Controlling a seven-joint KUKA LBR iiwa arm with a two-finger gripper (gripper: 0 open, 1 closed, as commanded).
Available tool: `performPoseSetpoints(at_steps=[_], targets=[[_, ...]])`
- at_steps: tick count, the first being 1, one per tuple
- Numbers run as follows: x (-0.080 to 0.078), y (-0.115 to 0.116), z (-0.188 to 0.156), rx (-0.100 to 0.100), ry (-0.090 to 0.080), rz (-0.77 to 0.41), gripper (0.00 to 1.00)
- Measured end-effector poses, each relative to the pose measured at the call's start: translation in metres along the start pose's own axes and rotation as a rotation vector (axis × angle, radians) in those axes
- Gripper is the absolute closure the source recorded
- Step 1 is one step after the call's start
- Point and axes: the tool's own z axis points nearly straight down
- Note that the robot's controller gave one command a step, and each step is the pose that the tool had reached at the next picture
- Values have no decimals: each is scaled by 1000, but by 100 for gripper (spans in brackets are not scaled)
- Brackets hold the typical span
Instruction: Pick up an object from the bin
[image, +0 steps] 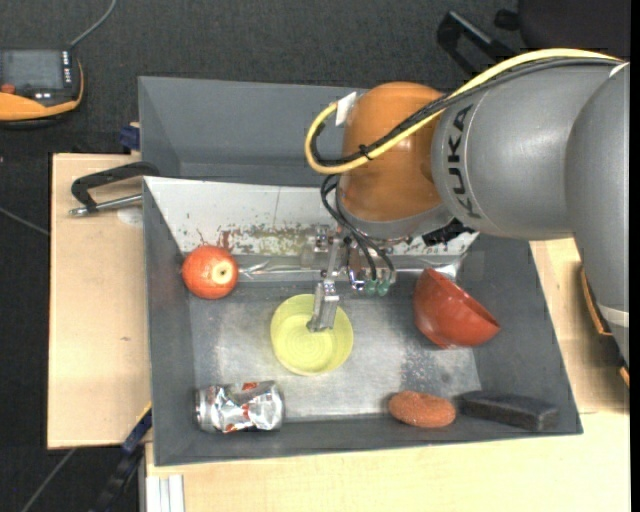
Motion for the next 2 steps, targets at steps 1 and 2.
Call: performPoseSetpoints(at_steps=[1, 2], targets=[[17, -5, 81, -1, 4, -219, 0], [15, -4, 78, -2, -2, -218, 100]])
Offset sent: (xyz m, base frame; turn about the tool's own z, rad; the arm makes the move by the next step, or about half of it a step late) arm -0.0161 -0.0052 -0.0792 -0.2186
